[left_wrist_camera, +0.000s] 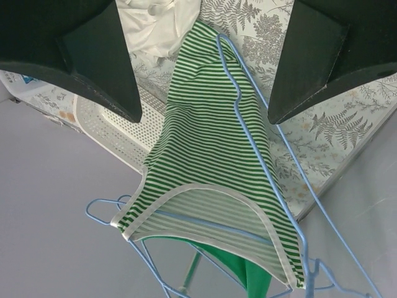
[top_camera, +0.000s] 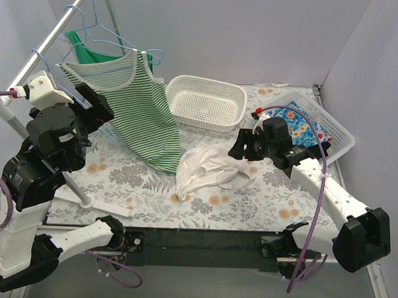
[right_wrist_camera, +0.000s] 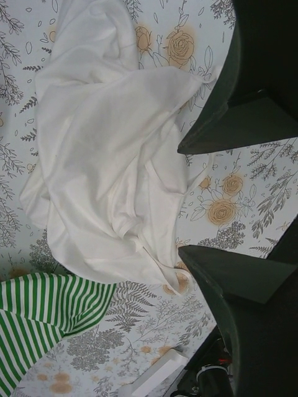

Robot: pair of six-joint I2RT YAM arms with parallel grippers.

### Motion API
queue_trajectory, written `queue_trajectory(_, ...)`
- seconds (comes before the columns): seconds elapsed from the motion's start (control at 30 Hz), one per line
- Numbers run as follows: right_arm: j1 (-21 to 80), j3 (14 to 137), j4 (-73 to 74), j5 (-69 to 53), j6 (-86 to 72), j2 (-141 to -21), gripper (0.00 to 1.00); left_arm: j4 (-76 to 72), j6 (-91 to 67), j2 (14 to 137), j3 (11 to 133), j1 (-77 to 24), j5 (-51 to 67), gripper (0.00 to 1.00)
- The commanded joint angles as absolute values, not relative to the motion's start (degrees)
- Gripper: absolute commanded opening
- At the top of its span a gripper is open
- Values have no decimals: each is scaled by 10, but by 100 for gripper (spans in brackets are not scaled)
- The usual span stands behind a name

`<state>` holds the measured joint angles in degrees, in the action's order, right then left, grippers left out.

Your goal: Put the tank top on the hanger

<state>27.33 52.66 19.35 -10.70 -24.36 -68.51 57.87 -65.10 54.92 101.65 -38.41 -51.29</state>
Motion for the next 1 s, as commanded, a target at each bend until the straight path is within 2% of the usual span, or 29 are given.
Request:
queue_trajectory(0.0, 272, 522, 165, -134, -253, -684, 69, 622, -685, 569, 1008, -384, -562, 85)
queue_trajectory(0.3, 272, 504, 167, -148, -245, -664, 69, 649, -712, 610, 1021, -384, -590, 89)
queue_trajectory(0.63, 272, 504, 170, -152, -232, -668, 69, 653, -725, 601, 992, -384, -610, 87)
queue_trajectory(0.97, 272, 504, 168, -170, -227, -677, 69, 520, -651, 599, 905, -369, -670, 76)
